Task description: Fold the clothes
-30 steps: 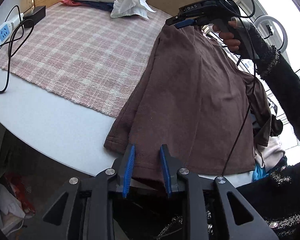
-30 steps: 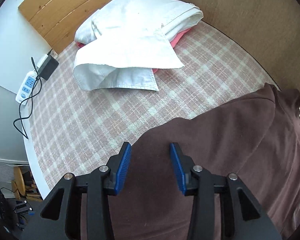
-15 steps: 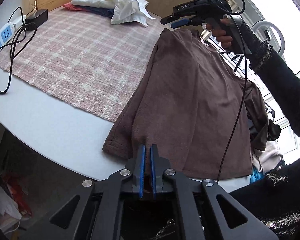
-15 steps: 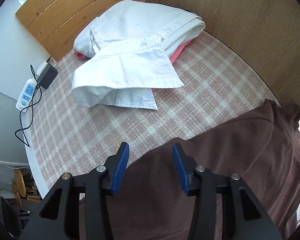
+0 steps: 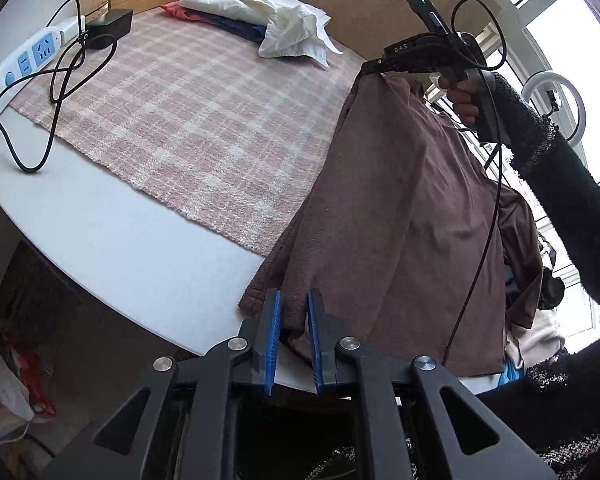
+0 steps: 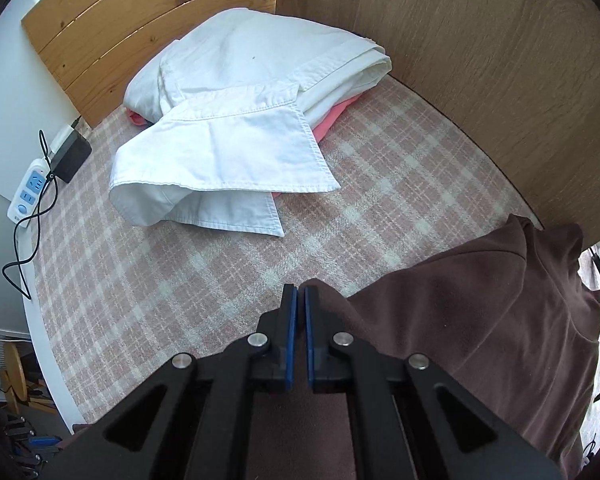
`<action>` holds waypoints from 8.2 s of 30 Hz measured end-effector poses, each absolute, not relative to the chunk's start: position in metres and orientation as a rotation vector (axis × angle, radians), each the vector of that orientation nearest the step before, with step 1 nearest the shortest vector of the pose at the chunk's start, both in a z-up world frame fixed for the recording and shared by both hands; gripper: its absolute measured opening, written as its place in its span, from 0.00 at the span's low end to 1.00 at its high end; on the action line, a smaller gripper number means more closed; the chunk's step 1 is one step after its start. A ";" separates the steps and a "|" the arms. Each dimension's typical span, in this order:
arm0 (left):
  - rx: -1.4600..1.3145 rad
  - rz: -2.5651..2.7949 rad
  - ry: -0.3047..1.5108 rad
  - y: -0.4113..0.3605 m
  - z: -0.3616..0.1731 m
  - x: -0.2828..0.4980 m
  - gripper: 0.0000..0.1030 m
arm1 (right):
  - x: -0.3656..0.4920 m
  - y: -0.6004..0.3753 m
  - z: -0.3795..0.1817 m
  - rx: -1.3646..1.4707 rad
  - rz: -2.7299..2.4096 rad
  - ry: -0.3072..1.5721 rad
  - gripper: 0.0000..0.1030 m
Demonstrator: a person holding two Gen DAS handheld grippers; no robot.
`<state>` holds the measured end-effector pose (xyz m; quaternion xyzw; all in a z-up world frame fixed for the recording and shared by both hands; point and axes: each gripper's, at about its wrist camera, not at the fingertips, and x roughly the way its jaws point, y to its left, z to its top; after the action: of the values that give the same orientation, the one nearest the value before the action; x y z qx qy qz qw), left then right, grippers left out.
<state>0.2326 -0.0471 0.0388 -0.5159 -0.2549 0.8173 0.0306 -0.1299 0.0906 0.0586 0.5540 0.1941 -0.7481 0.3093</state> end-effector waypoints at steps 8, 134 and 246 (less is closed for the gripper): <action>-1.516 2.625 -0.663 -0.039 0.059 0.231 0.15 | -0.139 0.105 0.066 1.488 -1.913 0.312 0.12; -1.316 2.264 0.171 0.086 0.044 0.238 0.10 | -0.098 0.287 0.029 1.688 -1.995 -0.576 0.34; -1.124 1.814 0.245 0.338 0.058 0.228 0.47 | 0.184 0.581 0.132 1.507 -2.511 -0.716 0.32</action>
<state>0.2284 0.3382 0.0583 -0.4598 0.1002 0.7425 0.4767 0.1841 0.5808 0.1319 0.4989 -0.2371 -0.8312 0.0636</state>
